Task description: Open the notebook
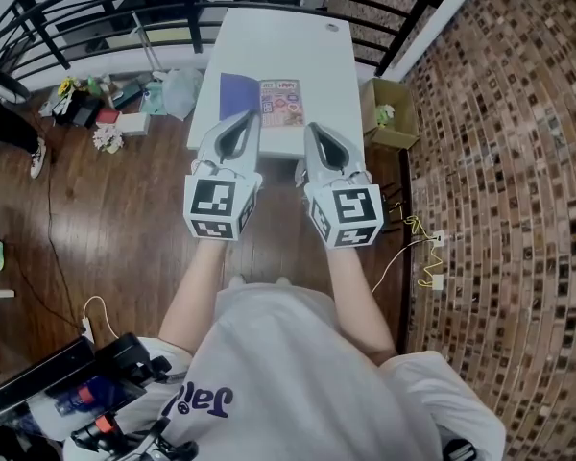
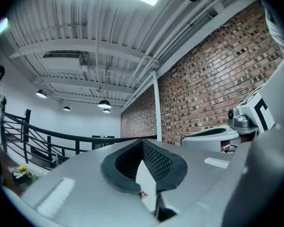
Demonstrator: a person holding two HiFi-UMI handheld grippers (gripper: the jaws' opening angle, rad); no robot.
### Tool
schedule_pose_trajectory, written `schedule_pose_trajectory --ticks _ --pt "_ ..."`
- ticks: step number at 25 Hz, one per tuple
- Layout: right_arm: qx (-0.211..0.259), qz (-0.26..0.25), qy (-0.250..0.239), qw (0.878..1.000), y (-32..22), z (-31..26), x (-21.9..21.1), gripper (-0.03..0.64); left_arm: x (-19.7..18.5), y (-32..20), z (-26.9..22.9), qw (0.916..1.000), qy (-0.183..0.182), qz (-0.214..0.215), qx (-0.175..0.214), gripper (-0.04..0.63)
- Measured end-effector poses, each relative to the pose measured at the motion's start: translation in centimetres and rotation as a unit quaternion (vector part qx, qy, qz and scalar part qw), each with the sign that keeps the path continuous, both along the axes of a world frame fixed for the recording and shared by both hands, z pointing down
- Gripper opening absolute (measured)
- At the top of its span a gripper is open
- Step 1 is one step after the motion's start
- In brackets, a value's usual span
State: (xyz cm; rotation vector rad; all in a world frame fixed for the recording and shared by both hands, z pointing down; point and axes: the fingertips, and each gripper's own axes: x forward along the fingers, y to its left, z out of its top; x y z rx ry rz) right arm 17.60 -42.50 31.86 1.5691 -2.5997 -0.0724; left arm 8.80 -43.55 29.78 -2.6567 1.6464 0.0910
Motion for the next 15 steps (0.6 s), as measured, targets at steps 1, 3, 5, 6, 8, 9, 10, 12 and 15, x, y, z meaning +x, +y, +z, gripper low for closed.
schedule_pose_trajectory --ticks 1,3,5,6,8,9,10,12,15 --pt "0.000 0.000 0.000 1.000 0.0 0.0 0.0 -0.008 0.0 0.0 0.0 1.0000 0.000 0.000 0.000 0.017" --pt "0.000 0.001 0.000 1.000 -0.1 0.0 0.0 -0.008 -0.1 -0.1 0.2 1.0000 0.000 0.000 -0.002 0.017" --pt "-0.002 0.002 -0.001 1.000 0.0 0.2 0.1 -0.008 -0.1 0.0 0.3 1.0000 0.000 0.000 -0.004 0.017" --pt "-0.003 0.001 0.000 1.000 0.0 0.2 0.0 -0.008 -0.1 0.0 0.4 1.0000 0.000 -0.001 -0.005 0.017" --pt "-0.005 0.001 0.001 1.000 0.0 0.4 0.0 -0.008 -0.1 0.0 0.5 1.0000 0.000 -0.002 -0.006 0.017" --pt "-0.005 0.001 0.002 1.000 0.0 0.5 0.0 -0.008 -0.1 -0.1 0.5 1.0000 0.001 -0.002 -0.006 0.017" --pt "-0.005 0.001 0.002 1.000 0.0 0.5 0.0 -0.008 -0.1 -0.1 0.6 1.0000 0.001 -0.001 -0.007 0.017" --pt "-0.006 0.001 0.002 1.000 0.0 0.6 0.1 -0.008 0.0 -0.1 0.8 0.9999 0.001 0.000 -0.010 0.017" --pt "-0.006 0.002 0.001 1.000 0.0 0.7 0.3 -0.008 0.2 0.0 1.2 0.9998 -0.001 0.002 -0.020 0.017"
